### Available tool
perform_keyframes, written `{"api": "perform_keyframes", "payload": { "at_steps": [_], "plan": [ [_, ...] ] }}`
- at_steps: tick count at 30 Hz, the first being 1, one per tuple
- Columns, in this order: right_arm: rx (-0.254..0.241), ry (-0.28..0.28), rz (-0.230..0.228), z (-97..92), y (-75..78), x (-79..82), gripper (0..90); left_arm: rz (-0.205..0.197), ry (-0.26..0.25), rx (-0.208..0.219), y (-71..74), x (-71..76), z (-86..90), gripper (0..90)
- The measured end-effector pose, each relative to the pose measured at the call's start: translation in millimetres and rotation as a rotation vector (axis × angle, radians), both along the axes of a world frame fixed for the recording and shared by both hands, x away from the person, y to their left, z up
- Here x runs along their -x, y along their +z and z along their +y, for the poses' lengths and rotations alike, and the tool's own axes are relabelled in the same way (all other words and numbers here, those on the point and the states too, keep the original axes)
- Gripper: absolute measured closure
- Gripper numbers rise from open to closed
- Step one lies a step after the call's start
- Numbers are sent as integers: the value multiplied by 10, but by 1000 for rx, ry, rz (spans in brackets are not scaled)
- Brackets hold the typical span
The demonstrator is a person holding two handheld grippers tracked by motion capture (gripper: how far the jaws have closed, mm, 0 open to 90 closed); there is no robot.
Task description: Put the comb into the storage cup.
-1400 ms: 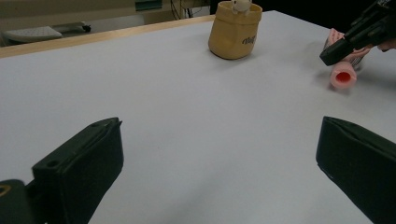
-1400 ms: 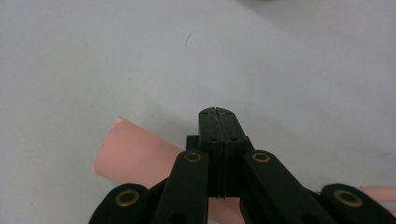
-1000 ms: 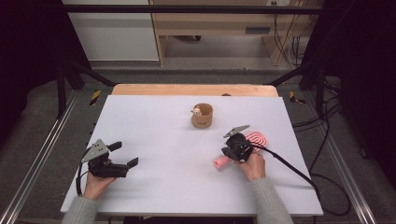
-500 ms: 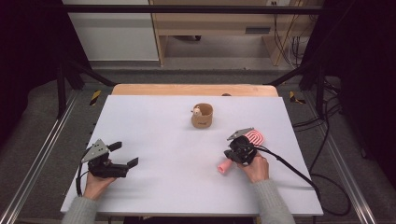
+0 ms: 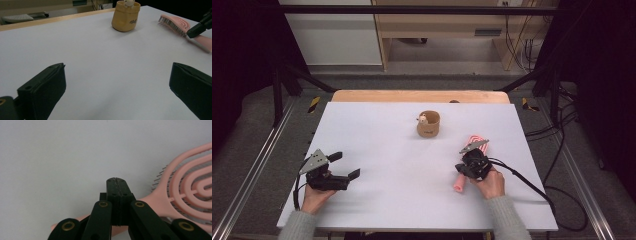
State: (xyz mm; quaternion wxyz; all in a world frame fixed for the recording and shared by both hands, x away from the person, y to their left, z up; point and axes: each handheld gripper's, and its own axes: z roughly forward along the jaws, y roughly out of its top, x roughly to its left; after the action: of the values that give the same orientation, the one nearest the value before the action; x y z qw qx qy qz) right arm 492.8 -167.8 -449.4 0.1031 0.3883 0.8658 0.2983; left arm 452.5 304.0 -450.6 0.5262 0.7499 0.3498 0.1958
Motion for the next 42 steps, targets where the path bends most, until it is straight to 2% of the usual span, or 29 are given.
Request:
{"api": "perform_keyframes", "payload": {
  "at_steps": [11,18,42],
  "plan": [
    [6,-1,11,-71,4,84,900,1,0,0,-1,0,-1,6],
    [-10,-14,15,-148,0,126,900,3,0,-1,-3,-2,-3,7],
    [-21,-66,20,-395,-3,161,900,3,0,-3,-3,-3,-5,7]
  ]
}}
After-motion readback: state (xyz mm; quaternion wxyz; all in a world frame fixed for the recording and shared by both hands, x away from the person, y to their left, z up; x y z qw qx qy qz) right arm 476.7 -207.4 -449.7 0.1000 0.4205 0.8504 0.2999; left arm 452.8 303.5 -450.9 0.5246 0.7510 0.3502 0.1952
